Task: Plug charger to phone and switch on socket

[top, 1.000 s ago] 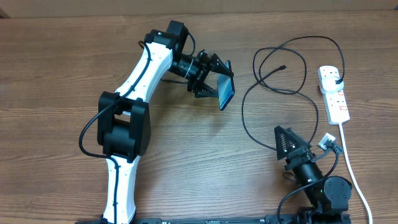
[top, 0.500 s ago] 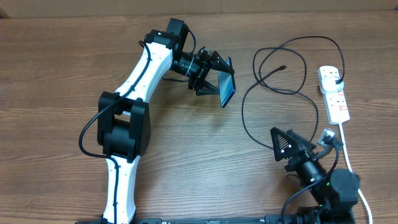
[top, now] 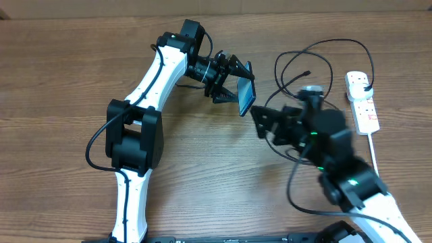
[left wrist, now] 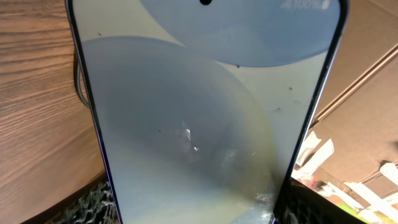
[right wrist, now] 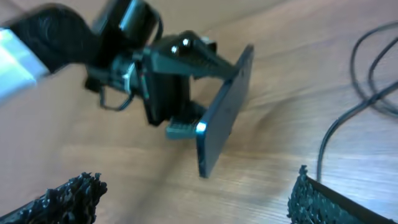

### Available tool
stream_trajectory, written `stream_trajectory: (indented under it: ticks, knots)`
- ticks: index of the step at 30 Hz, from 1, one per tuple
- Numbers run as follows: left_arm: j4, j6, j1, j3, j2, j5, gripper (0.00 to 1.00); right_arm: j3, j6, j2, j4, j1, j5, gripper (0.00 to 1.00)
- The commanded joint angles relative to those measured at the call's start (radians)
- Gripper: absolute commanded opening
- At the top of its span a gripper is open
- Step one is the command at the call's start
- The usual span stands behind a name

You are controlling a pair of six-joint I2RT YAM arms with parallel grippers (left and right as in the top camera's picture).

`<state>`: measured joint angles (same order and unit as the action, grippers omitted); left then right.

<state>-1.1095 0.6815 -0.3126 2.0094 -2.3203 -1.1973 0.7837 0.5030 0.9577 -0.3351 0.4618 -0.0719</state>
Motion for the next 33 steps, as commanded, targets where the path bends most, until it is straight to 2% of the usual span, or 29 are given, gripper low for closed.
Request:
stream_trajectory:
  ticks: [1,13,17,19,23,25,33]
  knots:
    - [0.0,0.003,0.0,0.03,-0.002,-0.052,0.78,0.03,-0.022,0.109,0.104,0.146,0.282,1.0]
    - [0.0,0.007,0.0,0.03,-0.002,-0.052,0.79,0.03,-0.022,0.389,0.298,0.181,0.372,1.0]
    - [0.0,0.007,0.0,0.03,-0.002,-0.052,0.79,0.03,-0.022,0.436,0.376,0.181,0.426,0.95]
    - [0.0,0.007,0.0,0.03,-0.002,-0.052,0.79,0.03,-0.022,0.469,0.434,0.181,0.43,0.84]
    - [0.0,0.006,0.0,0.03,-0.002,-0.052,0.79,0.03,-0.022,0.505,0.479,0.18,0.431,0.75]
    - [0.0,0.006,0.0,0.03,-0.002,-0.052,0.79,0.03,-0.022,0.52,0.502,0.18,0.43,0.65]
    - [0.004,0.006,0.0,0.03,-0.002,-0.048,0.79,0.03,-0.022,0.525,0.507,0.18,0.43,0.36]
